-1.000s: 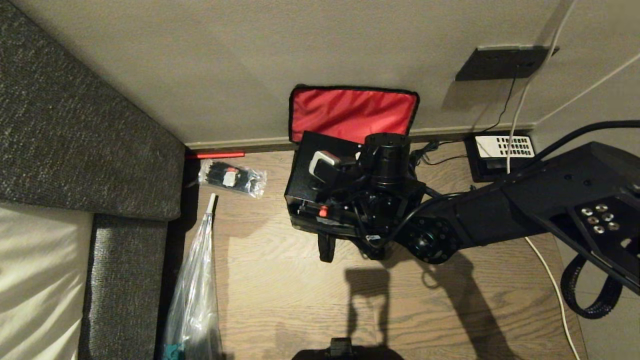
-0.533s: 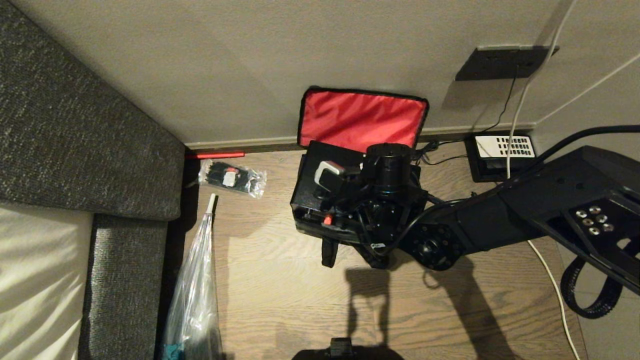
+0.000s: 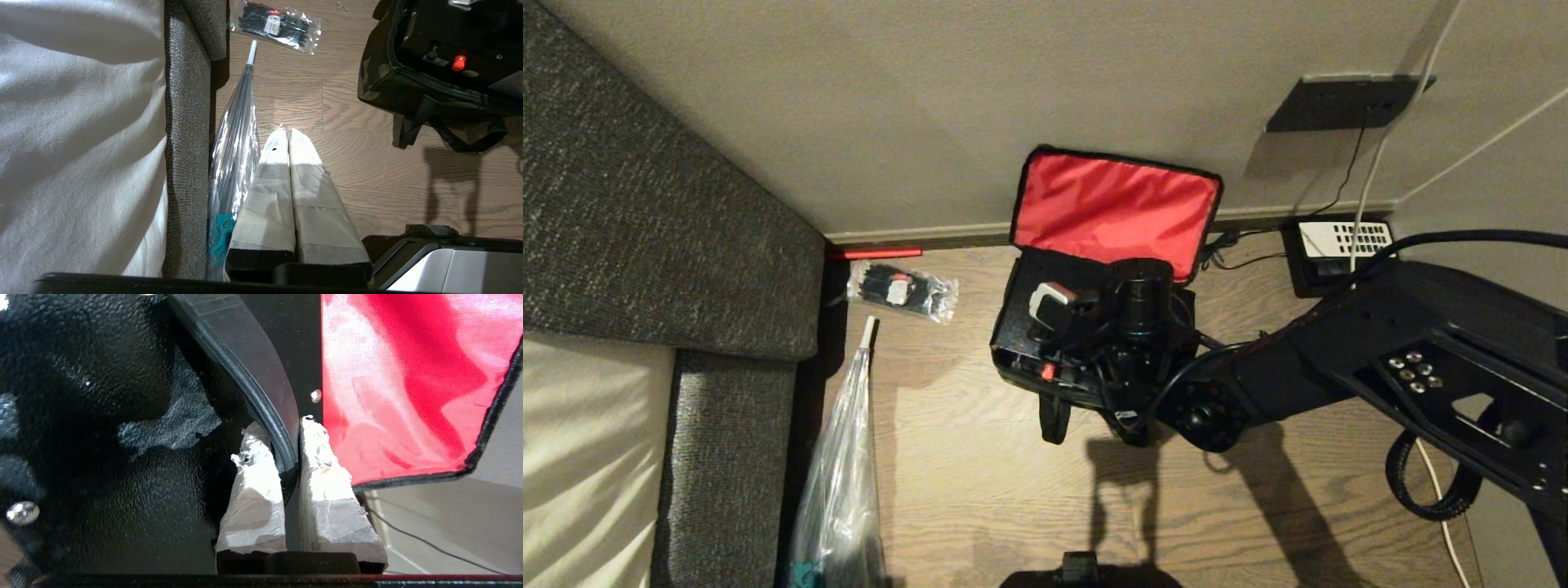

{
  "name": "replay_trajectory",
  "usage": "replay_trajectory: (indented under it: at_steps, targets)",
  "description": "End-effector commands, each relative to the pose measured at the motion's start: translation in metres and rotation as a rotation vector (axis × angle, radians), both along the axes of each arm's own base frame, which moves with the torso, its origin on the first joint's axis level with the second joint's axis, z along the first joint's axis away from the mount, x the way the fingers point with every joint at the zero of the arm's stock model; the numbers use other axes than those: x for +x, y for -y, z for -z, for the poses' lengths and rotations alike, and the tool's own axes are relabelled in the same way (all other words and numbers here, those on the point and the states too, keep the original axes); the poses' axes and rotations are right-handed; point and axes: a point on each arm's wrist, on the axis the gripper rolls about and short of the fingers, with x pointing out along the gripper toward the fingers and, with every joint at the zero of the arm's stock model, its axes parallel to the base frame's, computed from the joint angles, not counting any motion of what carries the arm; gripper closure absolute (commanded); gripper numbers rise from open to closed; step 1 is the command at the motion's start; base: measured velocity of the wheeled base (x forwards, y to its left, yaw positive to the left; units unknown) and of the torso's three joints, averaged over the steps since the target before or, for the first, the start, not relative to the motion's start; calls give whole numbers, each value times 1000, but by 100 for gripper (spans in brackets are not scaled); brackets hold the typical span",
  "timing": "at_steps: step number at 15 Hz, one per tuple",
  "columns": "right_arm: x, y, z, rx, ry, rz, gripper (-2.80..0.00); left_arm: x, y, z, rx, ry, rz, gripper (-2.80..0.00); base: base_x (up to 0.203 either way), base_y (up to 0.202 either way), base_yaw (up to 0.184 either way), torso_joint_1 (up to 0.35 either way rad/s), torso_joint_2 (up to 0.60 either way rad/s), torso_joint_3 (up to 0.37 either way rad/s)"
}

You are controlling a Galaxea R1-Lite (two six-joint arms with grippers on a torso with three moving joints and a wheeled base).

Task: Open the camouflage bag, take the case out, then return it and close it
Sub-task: Place the black box back

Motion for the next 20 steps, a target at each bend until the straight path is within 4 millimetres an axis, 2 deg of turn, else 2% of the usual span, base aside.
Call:
replay_trajectory:
  at_steps: [1, 7, 10, 11, 16, 20]
  targets:
    - [8, -1, 15, -2, -14, 15, 0, 0, 0, 0, -1, -1, -1, 0, 0, 0, 0, 0, 0, 0]
    - [20, 1, 42, 21, -59, 41, 0, 0, 0, 0, -1, -1, -1, 0, 0, 0, 0, 0, 0, 0]
    - [25, 3, 42, 45, -54, 51, 0, 0, 0, 0, -1, -1, -1, 0, 0, 0, 0, 0, 0, 0]
    - [26, 4, 42, 47, -53, 54, -280, 0, 0, 0, -1, -1, -1, 0, 0, 0, 0, 0, 0, 0]
    - [24, 6, 42, 39, -66, 58, -280, 0, 0, 0, -1, -1, -1, 0, 0, 0, 0, 0, 0, 0]
    - [5, 21, 23, 40, -68, 56, -280, 0, 0, 0, -1, -1, -1, 0, 0, 0, 0, 0, 0, 0]
